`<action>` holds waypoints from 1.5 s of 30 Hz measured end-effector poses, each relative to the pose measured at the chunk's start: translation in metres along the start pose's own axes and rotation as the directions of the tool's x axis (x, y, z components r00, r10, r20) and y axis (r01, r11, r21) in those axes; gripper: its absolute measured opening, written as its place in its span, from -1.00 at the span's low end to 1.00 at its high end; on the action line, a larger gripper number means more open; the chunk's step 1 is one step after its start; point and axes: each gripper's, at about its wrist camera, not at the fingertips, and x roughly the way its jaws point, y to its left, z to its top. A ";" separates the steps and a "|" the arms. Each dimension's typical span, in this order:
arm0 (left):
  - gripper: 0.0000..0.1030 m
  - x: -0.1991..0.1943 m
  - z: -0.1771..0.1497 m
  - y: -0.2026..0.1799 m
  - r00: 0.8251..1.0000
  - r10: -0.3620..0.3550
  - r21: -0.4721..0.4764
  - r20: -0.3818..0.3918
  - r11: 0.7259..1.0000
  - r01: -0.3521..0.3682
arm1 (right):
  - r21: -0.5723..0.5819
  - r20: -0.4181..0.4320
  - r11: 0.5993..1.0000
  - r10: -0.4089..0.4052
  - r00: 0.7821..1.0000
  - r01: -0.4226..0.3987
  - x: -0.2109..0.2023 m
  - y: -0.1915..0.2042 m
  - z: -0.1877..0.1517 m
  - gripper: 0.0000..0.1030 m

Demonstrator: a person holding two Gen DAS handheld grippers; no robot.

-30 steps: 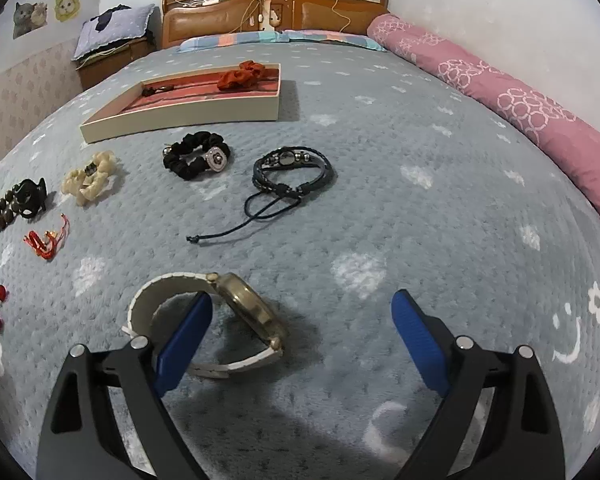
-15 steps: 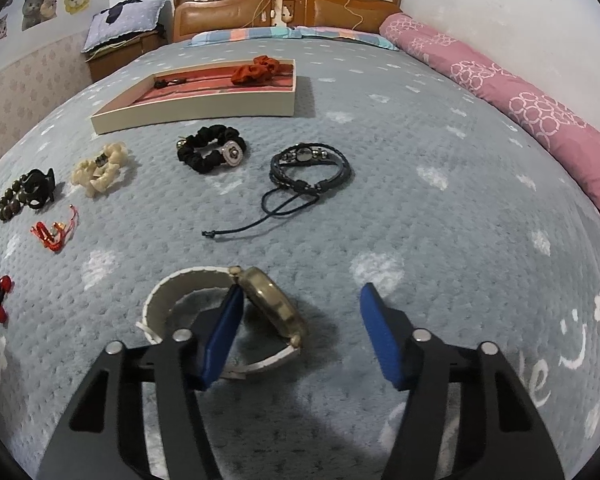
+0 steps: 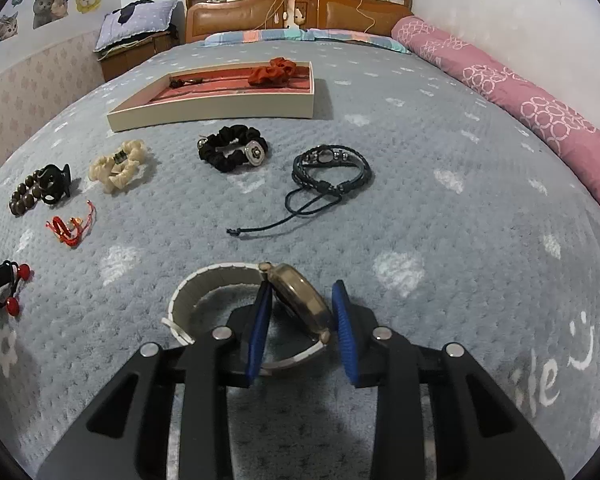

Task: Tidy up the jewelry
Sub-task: 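Grasp the red-bead hair tie with the left tool while the right tool grasps the white watch, then carry both items into the brick tray and open both tools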

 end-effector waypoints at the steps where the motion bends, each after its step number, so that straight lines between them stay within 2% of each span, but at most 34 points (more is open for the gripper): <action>1: -0.98 -0.001 0.001 -0.001 1.000 -0.002 0.002 0.006 1.000 0.002 | 0.006 0.004 1.000 0.005 1.000 -0.005 -0.001 -0.001 0.000 -0.41; 9: -0.98 -0.023 0.023 -0.010 0.995 -0.026 0.008 0.098 1.000 0.025 | 0.041 0.052 0.998 0.037 0.998 -0.040 -0.009 -0.006 0.009 -0.52; 12: -0.98 -0.034 0.043 -0.015 0.988 -0.066 0.006 0.141 0.998 0.065 | 0.041 0.063 0.998 0.043 0.997 -0.046 -0.010 -0.005 0.018 -0.65; 15: -0.98 -0.040 0.065 -0.024 0.981 -0.062 0.036 0.183 0.998 0.056 | 0.045 0.076 0.997 0.057 0.996 -0.060 -0.009 -0.005 0.033 -0.71; 22: -0.98 -0.032 0.140 -0.033 0.971 -0.104 0.036 0.216 0.994 0.098 | 0.051 0.110 0.995 0.078 0.991 -0.084 0.002 -0.002 0.092 -0.71; 25: -0.98 -0.022 0.176 -0.039 0.969 -0.093 0.049 0.228 0.995 0.084 | 0.062 0.128 0.993 0.090 0.988 -0.099 0.010 0.001 0.128 -0.71; 30: -0.98 0.017 0.240 -0.047 0.974 -0.092 0.067 0.207 0.995 0.080 | 0.057 0.114 0.992 0.105 0.988 -0.112 0.047 0.013 0.192 -0.71; 34: -0.98 0.067 0.285 -0.050 0.985 -0.074 0.062 0.158 0.996 0.065 | 0.078 0.058 0.989 0.123 0.991 -0.128 0.100 0.019 0.244 -0.71; 39: -0.98 0.140 0.334 -0.045 0.995 -0.079 0.012 0.063 0.997 0.078 | 0.097 -0.032 0.992 0.088 0.996 -0.085 0.170 0.022 0.279 -0.71; 42: -0.98 0.189 0.355 -0.046 0.999 -0.040 0.014 0.009 0.999 0.039 | 0.053 -0.066 0.998 0.033 0.997 -0.029 0.201 0.028 0.289 -0.71; 45: -0.98 0.222 0.365 -0.044 0.999 -0.009 0.016 -0.035 1.000 0.009 | 0.075 -0.108 0.997 0.017 0.994 -0.009 0.234 0.024 0.300 -0.71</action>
